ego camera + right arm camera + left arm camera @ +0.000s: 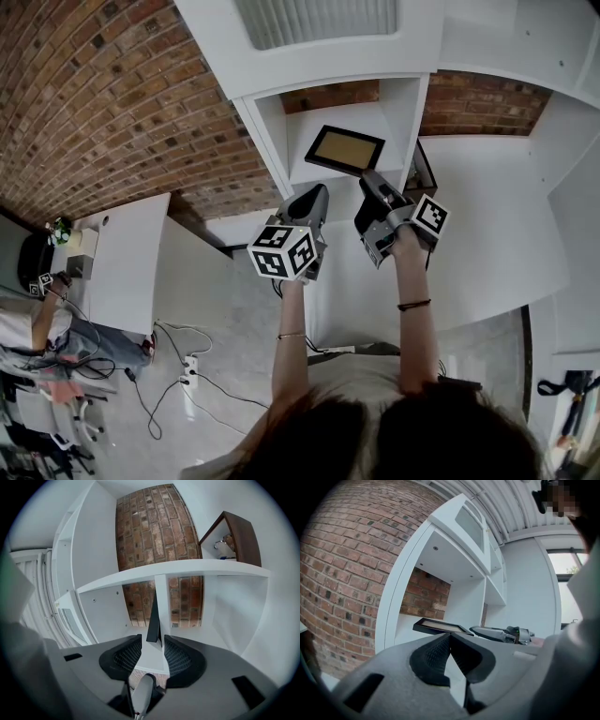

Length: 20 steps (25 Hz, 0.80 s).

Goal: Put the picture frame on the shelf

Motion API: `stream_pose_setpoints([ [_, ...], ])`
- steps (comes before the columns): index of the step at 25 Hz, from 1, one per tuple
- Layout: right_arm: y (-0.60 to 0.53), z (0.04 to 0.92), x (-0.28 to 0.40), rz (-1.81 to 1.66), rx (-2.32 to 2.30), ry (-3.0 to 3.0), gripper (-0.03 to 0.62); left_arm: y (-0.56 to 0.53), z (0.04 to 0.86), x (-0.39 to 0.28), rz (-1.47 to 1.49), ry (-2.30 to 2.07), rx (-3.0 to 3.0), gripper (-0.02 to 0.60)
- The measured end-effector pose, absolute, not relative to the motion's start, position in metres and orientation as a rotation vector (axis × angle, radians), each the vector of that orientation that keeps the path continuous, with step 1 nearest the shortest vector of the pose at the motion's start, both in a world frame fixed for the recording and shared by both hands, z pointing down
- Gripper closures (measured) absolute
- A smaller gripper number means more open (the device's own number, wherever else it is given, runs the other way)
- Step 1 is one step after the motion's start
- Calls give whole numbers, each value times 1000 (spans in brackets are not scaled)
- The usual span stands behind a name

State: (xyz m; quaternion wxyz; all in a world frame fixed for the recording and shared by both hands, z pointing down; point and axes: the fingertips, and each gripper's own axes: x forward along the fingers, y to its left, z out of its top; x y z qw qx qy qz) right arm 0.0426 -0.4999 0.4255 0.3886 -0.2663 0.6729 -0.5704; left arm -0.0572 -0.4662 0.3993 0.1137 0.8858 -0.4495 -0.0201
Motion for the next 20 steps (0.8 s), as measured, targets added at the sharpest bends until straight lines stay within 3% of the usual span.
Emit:
stream_pose_setpoints([
  [14, -482, 430, 40, -1471, -642, 1713, 480, -452, 403, -52, -48, -1309, 2594, 571],
  [20, -474, 428, 42, -1455, -625, 1721, 510, -446, 405, -48, -39, -1302, 2596, 571],
])
